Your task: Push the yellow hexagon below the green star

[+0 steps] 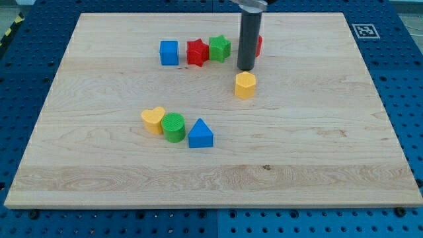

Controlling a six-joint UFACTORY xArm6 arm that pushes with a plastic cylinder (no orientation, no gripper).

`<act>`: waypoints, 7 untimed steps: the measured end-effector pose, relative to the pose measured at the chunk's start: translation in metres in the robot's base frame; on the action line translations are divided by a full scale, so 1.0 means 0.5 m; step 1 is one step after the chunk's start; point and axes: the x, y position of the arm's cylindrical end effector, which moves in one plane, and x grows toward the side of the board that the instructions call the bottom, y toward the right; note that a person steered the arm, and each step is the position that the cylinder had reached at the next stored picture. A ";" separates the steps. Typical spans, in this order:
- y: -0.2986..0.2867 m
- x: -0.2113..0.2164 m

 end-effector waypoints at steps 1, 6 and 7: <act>0.051 0.013; 0.057 0.223; 0.028 0.223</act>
